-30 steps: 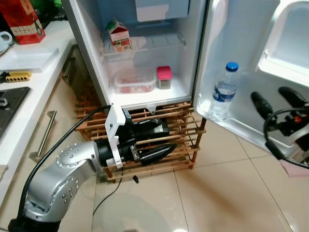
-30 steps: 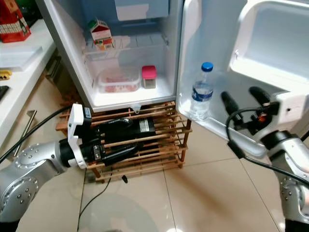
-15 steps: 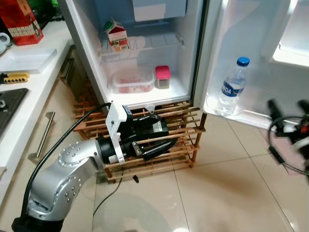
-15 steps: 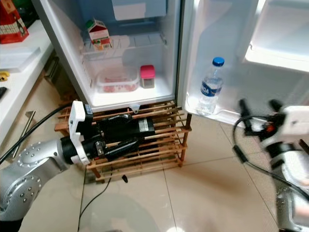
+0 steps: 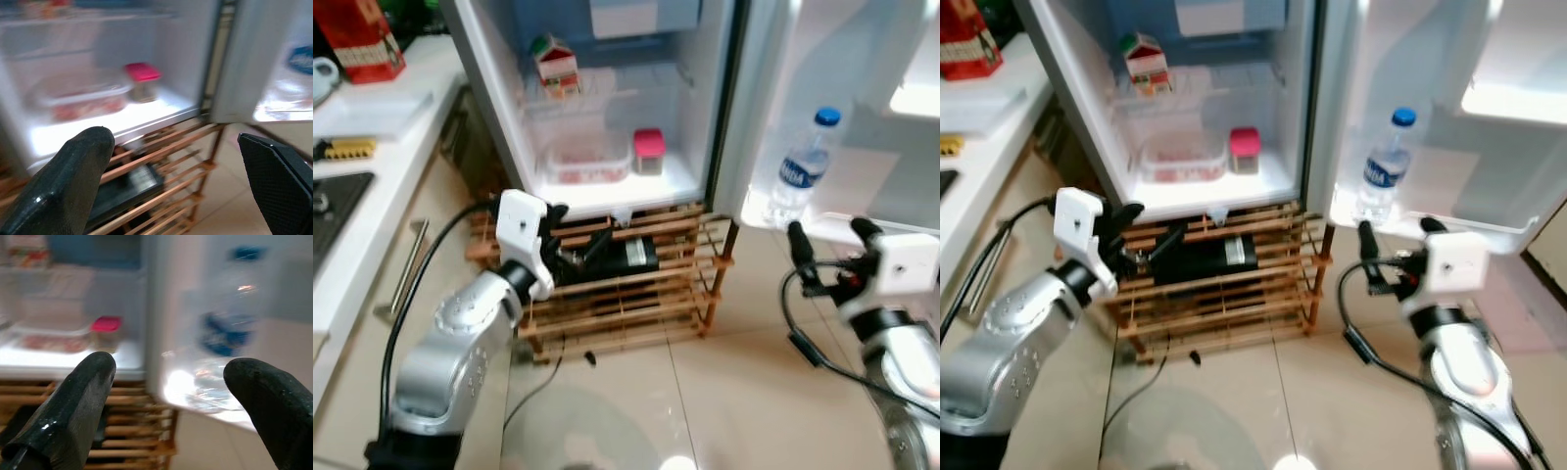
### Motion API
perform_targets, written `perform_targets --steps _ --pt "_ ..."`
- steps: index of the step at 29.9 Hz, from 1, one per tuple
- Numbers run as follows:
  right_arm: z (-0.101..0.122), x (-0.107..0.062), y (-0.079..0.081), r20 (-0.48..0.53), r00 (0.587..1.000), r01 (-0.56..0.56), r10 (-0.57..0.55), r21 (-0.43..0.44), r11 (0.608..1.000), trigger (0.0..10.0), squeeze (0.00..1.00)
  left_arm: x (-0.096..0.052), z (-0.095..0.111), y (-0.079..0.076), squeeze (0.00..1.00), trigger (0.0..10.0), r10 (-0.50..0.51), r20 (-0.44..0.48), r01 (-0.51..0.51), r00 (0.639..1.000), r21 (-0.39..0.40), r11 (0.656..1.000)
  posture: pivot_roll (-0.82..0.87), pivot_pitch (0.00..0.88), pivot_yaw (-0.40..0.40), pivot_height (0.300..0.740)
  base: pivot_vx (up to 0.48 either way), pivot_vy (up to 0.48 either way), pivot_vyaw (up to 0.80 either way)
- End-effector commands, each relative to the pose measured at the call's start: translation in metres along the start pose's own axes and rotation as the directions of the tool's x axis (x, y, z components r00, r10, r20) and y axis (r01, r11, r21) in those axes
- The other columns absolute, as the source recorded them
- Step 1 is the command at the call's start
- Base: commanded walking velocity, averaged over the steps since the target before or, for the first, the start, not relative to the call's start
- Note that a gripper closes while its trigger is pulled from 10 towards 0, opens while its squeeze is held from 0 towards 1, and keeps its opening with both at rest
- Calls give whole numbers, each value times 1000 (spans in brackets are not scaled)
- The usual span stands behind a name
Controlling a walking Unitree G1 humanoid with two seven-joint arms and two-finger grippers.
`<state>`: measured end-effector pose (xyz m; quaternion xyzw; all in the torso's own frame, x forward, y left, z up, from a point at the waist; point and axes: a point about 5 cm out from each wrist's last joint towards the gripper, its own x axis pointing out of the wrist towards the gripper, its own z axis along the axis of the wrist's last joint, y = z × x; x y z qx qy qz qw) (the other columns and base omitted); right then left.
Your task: Restocking fridge
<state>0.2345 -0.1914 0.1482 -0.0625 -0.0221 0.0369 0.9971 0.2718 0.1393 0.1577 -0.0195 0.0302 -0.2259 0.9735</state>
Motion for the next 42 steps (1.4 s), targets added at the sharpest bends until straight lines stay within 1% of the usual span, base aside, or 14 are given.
perform_targets --steps 1,4,5,8,9,13,14,22,30,32,35,37,38,42 --pt "3 1 9 -2 1000 -17 17 -16 1000 10000 0 -1 -3 2 0 10000 41 -21 -41 999 12 999 71 30 59 740 0 0 800" --pt "1 3 23 -14 998 -55 55 17 998 10000 0 -2 -7 -2 0 10000 34 -41 -30 999 82 996 75 32 51 740 0 0 800" --pt "1 4 26 -17 998 -64 64 19 998 10000 0 -2 -9 -3 0 10000 31 -53 -26 998 90 996 75 32 51 740 0 0 800" --pt "-1 5 30 -33 996 -79 79 5 997 10000 0 -3 -11 -4 0 10000 52 -52 -48 997 64 997 75 32 51 740 0 0 800" --pt "-2 5 31 -41 996 -81 80 -10 997 10000 0 -3 -11 -3 0 10000 67 -45 -64 997 60 996 80 37 35 740 0 0 800" --pt "-4 7 32 -57 996 -77 75 -46 996 10000 0 -5 -9 -2 0 10000 110 -28 -107 994 86 990 80 37 35 740 0 0 800" --pt "-3 8 31 -56 996 -77 75 -46 996 10000 0 -6 -9 -2 0 10000 114 -30 -111 993 84 990 86 40 15 740 0 0 800" --pt "2 16 36 -43 992 -123 121 -45 991 10000 0 -9 -8 -4 0 10000 141 -19 -140 990 77 987 92 46 -10 740 0 -430 800" --pt "-4 15 54 -66 964 -257 257 7 966 10000 0 -23 -7 -7 0 10000 162 -14 -159 987 140 977 113 46 -21 740 0 -404 800" --pt "-5 14 56 -67 962 -265 265 12 964 10000 0 -24 -7 -7 0 10000 168 -8 -165 986 148 975 114 44 -20 740 0 0 800" --pt "-7 13 58 -74 957 -282 282 15 959 10000 0 -28 -8 -5 0 10000 210 -7 -209 978 102 973 115 36 -15 740 0 0 800" --pt "-8 13 58 -75 956 -283 283 15 959 10000 0 -29 -7 -4 0 10000 212 -3 -211 977 101 972 115 36 -15 740 0 0 800" --pt "-9 12 59 -77 956 -282 284 38 959 10000 0 -28 -5 -5 0 10000 204 8 -203 979 126 971 118 34 -17 740 0 0 800" --pt "-12 11 59 -86 954 -283 287 47 958 10000 0 -27 -2 -5 0 10000 205 24 -206 979 125 971 122 31 -20 740 0 0 800"
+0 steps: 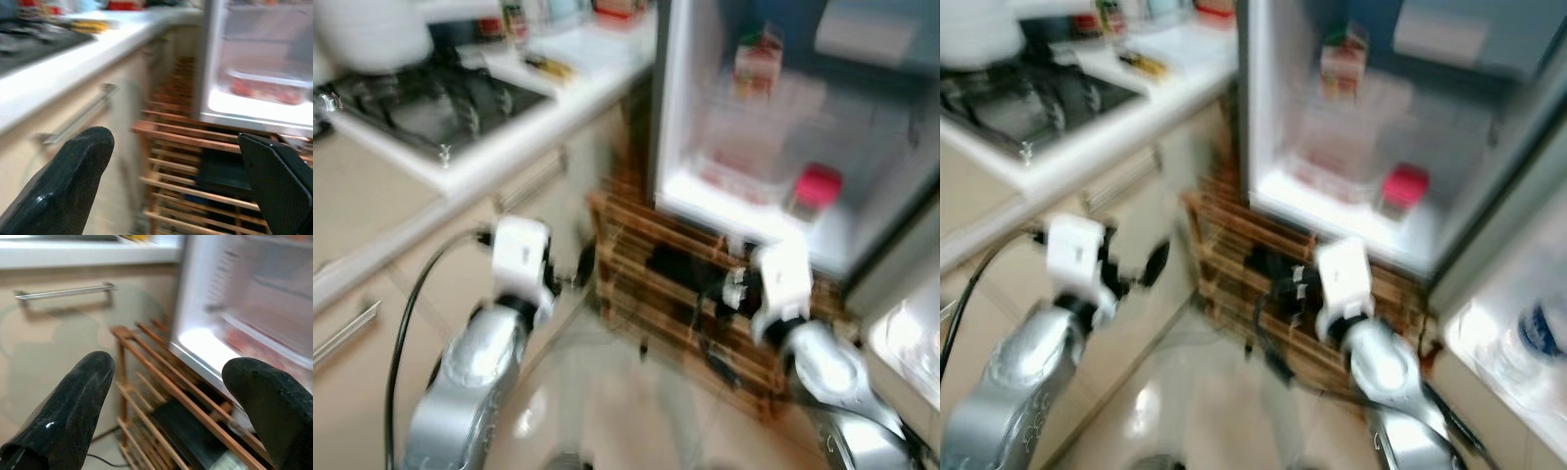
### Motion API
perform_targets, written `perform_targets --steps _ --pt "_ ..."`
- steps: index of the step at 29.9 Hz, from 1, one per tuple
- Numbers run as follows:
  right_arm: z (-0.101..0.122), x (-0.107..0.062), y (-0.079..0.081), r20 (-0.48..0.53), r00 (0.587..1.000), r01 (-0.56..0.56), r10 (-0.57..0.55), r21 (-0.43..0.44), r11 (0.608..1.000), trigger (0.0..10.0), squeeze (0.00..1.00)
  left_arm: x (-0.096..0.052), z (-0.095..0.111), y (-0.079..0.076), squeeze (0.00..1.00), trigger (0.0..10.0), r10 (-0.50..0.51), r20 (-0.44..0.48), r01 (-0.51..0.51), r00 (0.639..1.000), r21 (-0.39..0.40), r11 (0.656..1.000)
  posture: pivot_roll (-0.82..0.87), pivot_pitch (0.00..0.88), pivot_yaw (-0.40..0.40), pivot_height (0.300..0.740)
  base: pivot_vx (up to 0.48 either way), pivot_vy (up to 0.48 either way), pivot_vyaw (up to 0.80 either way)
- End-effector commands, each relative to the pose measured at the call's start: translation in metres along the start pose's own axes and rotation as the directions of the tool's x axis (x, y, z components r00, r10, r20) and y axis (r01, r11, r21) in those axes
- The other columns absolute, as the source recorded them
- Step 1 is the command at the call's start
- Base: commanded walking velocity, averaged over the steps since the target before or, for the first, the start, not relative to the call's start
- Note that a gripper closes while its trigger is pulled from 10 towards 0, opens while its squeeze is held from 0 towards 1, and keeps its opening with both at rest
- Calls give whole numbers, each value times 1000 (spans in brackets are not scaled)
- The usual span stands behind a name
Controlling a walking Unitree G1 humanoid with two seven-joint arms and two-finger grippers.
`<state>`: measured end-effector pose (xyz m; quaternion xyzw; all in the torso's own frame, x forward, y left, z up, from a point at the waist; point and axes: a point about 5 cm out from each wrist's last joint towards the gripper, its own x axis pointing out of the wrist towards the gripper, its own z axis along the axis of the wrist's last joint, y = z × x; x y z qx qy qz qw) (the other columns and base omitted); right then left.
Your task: Restocking fridge
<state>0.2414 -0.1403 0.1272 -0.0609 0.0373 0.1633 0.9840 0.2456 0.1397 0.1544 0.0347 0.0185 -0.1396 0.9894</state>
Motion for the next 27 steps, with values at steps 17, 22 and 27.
perform_targets --steps 17,22,27 --pt "4 -1 2 54 999 -3 -3 116 993 10000 0 5 13 8 0 10000 18 57 -21 998 54 998 124 19 19 740 0 0 800" --pt "11 1 4 85 996 -21 12 110 994 10000 0 10 23 10 0 10000 26 96 -35 995 98 995 128 21 25 740 0 0 800" --pt "22 5 0 120 993 3 -16 108 994 10000 0 15 29 13 0 10000 23 109 -33 994 95 995 129 23 27 740 108 0 800"
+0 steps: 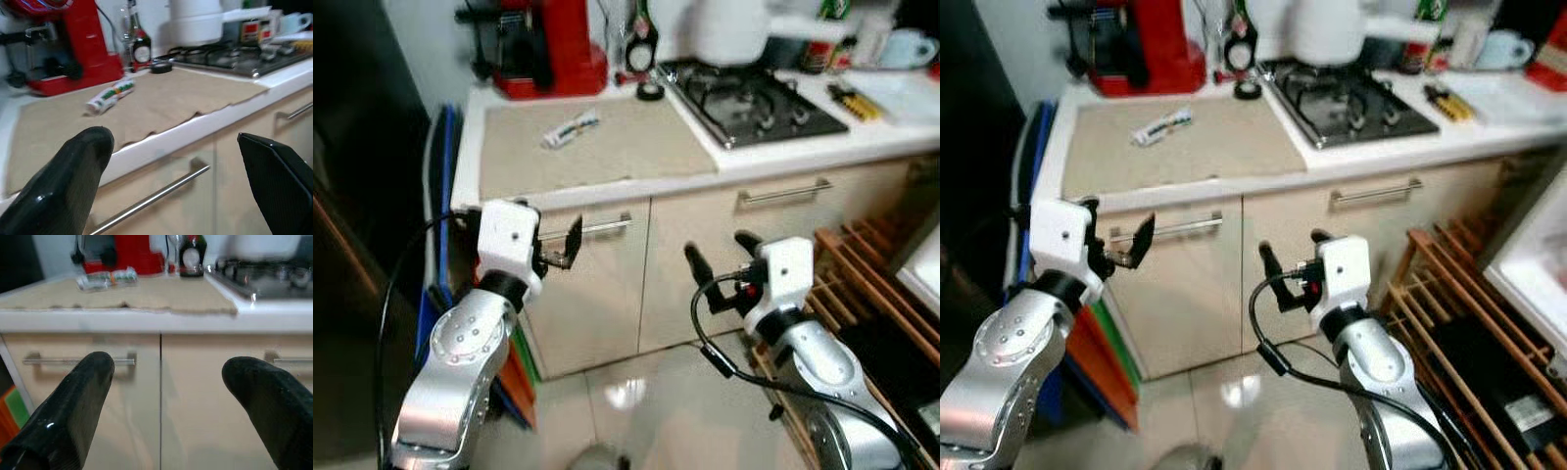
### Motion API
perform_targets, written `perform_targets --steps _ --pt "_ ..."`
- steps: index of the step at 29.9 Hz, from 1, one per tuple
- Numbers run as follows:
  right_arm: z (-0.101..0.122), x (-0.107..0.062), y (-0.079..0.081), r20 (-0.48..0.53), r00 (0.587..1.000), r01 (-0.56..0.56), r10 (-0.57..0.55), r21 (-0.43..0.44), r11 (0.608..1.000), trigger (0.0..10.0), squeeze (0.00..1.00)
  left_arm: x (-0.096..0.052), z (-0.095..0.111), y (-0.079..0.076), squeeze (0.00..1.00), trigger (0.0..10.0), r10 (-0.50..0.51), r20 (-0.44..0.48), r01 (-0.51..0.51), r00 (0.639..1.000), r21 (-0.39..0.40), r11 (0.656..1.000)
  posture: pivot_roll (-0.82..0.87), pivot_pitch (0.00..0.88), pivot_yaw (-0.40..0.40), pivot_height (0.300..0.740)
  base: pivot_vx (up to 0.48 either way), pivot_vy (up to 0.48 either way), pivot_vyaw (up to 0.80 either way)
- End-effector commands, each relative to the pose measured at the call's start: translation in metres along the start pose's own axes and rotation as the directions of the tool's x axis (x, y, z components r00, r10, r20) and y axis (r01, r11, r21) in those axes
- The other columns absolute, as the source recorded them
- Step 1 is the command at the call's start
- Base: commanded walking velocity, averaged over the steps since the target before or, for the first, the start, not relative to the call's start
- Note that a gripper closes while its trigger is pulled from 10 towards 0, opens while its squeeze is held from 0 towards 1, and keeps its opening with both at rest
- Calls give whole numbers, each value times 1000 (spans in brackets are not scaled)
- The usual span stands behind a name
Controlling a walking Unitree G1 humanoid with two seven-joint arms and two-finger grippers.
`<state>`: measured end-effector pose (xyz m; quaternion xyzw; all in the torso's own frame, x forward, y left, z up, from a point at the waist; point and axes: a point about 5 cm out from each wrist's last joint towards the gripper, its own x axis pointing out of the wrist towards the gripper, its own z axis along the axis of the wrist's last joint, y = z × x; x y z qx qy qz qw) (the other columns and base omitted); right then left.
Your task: Restocking fridge
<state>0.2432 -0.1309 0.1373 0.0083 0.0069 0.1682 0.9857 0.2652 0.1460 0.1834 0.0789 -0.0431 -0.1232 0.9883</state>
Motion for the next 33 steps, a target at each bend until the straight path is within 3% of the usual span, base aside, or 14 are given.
perform_targets --steps 1,6,27,33 --pt "16 4 -8 53 998 40 -39 -14 999 10000 0 1 3 1 0 10000 -10 -1 10 1000 -14 1000 131 23 28 740 292 0 800" --pt "22 9 -9 69 996 61 -56 -63 996 10000 0 5 9 4 0 10000 -23 16 23 1000 -9 1000 132 24 30 740 330 0 160" --pt "38 17 -11 129 988 95 -84 -79 992 10000 0 4 14 9 0 10000 -9 21 10 1000 -14 1000 144 25 9 740 363 0 0" --pt "45 21 -15 147 985 108 -95 -84 991 10000 0 7 21 11 0 10000 -19 43 18 999 23 1000 143 25 0 740 363 0 0"
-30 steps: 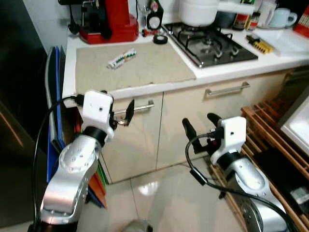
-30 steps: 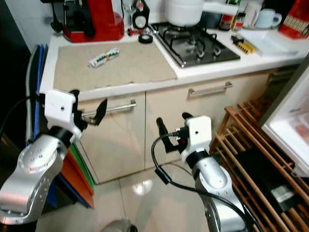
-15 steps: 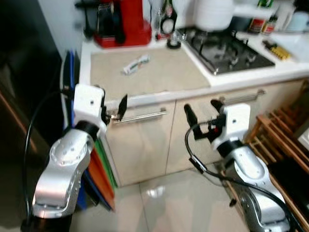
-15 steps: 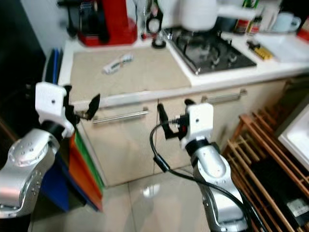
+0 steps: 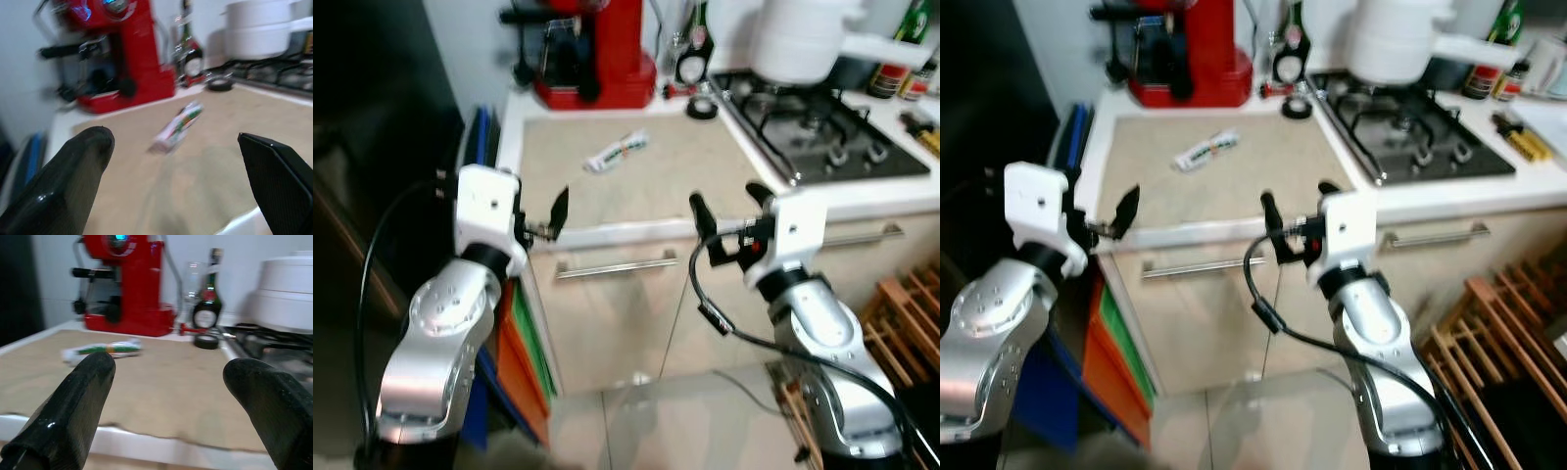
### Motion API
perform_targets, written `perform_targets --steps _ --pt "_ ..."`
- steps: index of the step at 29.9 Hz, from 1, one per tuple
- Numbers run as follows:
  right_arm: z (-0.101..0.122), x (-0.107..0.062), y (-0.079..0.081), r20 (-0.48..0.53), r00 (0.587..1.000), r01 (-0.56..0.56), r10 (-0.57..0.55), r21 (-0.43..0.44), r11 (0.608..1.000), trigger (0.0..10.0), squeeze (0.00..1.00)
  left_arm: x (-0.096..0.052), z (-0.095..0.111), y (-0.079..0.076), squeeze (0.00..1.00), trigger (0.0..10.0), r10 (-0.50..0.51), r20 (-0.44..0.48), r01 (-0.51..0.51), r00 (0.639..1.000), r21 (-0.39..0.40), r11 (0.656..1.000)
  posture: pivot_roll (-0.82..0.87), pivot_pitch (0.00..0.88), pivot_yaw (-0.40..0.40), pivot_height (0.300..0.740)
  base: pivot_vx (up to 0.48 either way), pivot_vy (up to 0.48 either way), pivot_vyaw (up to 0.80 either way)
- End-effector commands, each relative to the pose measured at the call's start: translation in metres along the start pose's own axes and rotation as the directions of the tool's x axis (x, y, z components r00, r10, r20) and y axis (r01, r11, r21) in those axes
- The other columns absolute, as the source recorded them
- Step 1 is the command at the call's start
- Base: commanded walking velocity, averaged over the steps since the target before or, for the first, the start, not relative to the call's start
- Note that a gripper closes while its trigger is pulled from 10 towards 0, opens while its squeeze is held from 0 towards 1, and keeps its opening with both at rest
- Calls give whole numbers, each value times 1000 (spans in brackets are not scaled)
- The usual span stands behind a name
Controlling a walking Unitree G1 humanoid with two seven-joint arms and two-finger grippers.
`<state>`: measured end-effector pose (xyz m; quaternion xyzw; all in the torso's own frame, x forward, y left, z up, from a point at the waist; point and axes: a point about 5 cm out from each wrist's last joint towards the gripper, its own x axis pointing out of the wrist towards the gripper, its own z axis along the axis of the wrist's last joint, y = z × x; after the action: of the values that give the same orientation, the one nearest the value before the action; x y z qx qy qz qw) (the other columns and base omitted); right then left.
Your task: Restocking fridge
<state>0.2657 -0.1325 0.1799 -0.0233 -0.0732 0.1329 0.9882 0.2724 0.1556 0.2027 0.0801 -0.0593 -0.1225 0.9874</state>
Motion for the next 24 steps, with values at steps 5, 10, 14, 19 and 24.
perform_targets --steps 5,10,14,19,24 --pt "3 3 -8 1 999 43 -43 -6 999 10000 0 5 9 -1 0 10000 -26 26 26 999 13 1000 136 24 4 740 365 0 0" --pt "4 3 -10 3 999 50 -50 -12 999 10000 0 7 10 -1 0 10000 -37 31 36 999 13 999 128 24 9 740 365 0 0" --pt "5 2 -10 3 999 52 -52 -13 999 10000 0 9 11 -1 0 10000 -43 32 42 999 14 999 128 24 9 740 368 0 0" --pt "4 0 -8 -2 999 34 -34 -21 999 10000 0 8 10 -1 0 10000 -52 33 51 998 18 999 123 11 10 740 366 0 0" --pt "2 -2 -7 -5 999 34 -34 -8 999 10000 0 8 9 0 0 10000 -56 25 55 998 30 998 125 9 8 740 365 0 590"
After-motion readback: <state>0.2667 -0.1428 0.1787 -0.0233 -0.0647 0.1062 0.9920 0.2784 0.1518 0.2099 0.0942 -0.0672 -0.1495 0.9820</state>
